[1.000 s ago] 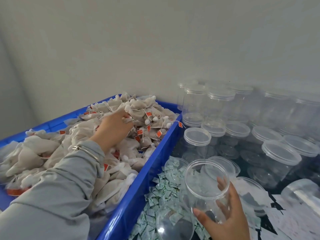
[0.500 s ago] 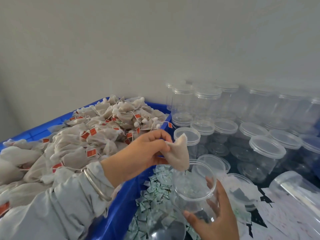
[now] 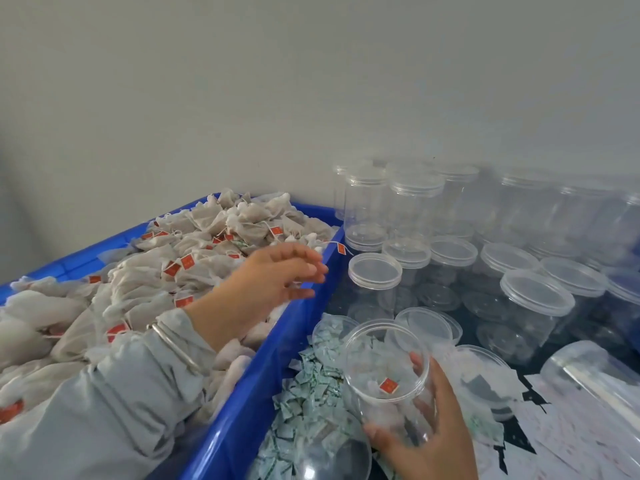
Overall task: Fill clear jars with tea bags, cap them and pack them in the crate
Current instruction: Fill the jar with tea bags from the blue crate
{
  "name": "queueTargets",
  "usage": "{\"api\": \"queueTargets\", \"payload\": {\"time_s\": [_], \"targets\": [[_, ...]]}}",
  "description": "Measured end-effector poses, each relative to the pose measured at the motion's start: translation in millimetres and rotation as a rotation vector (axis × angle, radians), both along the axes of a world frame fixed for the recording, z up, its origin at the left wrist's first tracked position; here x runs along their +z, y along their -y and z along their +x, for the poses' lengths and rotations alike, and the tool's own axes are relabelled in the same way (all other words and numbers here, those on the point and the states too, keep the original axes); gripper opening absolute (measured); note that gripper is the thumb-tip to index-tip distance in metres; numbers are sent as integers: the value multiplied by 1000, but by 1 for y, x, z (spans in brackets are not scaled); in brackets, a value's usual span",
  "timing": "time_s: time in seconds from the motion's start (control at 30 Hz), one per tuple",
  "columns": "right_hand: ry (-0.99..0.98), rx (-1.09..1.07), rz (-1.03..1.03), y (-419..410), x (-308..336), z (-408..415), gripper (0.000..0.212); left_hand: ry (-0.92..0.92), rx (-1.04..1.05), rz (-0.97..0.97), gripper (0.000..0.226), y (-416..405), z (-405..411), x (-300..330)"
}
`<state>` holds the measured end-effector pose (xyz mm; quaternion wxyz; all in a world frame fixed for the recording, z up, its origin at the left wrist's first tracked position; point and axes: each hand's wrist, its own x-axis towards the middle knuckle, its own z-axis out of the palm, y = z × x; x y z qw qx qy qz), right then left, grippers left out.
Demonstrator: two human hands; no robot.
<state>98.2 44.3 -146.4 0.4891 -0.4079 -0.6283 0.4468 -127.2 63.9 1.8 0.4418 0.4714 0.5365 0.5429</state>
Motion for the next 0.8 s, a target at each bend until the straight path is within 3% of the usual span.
{"api": "queueTargets", "payload": {"time_s": [0.07, 0.17, 0.33, 0.43, 0.57, 0.7, 0.8], "targets": [[-3, -7, 0, -1, -2, 2, 109, -212, 268, 19, 18, -8, -21, 0], [-5, -6, 18, -2, -3, 2, 106, -691, 572, 49, 22, -12, -54, -1], [-22, 0, 15, -1, -4, 0, 108, -923, 691, -80, 15, -7, -101, -4], [-35, 24, 21, 0, -5, -1, 109, -1053, 594, -287, 38, -6, -109, -11], [-54, 64, 51, 0, -7, 0, 106, -1369, 336, -555, 66, -7, -104, -23], [-57, 72, 34, -1, -7, 1, 109, -1514, 201, -617, 67, -6, -104, -26], [-39, 70, 36, -1, -5, 2, 110, -1546, 189, -593, 44, -7, -106, -27]]}}
